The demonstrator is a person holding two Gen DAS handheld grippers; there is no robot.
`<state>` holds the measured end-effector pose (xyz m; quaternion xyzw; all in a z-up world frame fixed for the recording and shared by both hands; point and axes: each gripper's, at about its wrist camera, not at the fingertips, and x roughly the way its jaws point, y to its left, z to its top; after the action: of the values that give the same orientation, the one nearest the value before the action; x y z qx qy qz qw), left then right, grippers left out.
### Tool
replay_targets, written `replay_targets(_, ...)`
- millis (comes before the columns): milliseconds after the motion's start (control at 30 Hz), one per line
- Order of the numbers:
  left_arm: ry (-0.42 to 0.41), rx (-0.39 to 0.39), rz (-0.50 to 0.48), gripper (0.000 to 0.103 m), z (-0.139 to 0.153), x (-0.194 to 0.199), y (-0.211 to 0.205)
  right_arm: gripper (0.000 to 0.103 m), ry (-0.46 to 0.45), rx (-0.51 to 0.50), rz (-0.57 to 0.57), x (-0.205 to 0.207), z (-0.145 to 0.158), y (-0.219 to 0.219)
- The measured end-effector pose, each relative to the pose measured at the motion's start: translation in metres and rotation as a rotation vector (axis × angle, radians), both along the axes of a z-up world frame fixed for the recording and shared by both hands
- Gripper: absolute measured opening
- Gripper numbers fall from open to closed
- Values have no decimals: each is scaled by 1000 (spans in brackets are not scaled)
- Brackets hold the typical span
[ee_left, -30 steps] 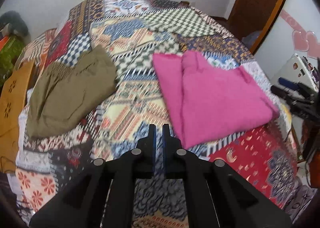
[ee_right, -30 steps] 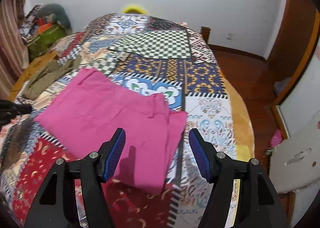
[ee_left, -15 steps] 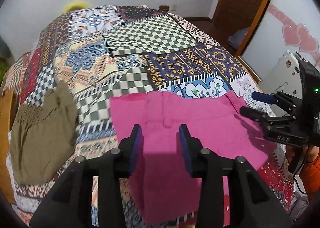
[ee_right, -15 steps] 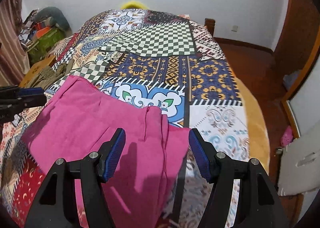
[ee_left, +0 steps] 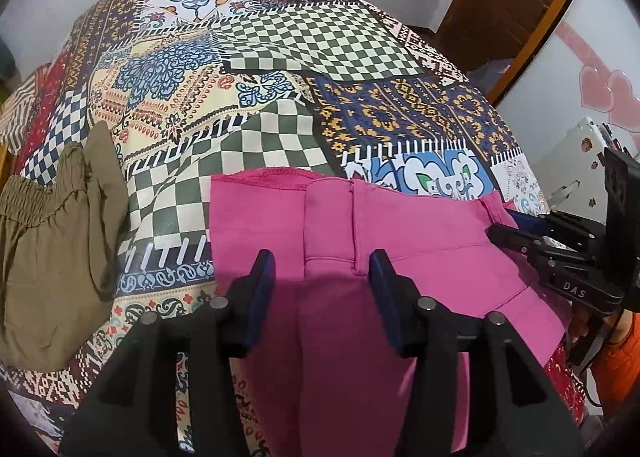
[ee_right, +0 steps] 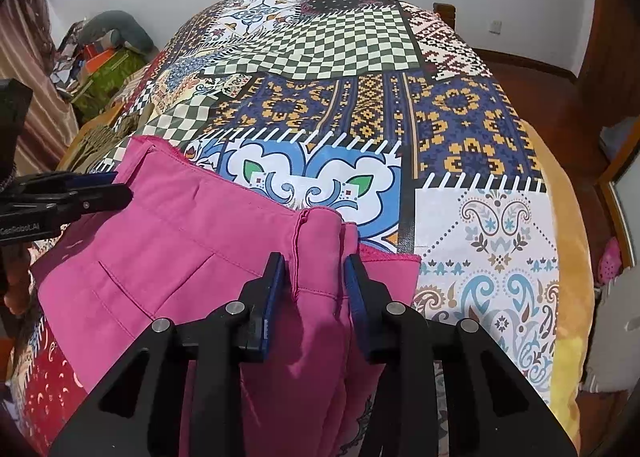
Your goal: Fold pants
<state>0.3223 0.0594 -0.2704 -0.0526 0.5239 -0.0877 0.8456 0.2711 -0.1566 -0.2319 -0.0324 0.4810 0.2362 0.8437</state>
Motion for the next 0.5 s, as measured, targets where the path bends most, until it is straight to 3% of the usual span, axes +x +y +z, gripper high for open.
replay_targets(133,4,18,5,53,4,-2,-1,28,3,-9,-6,0,3,0)
replay_targets(500,-80,74,10,53,54,-38,-3,28,-70,-25,-8,-26,46,-10)
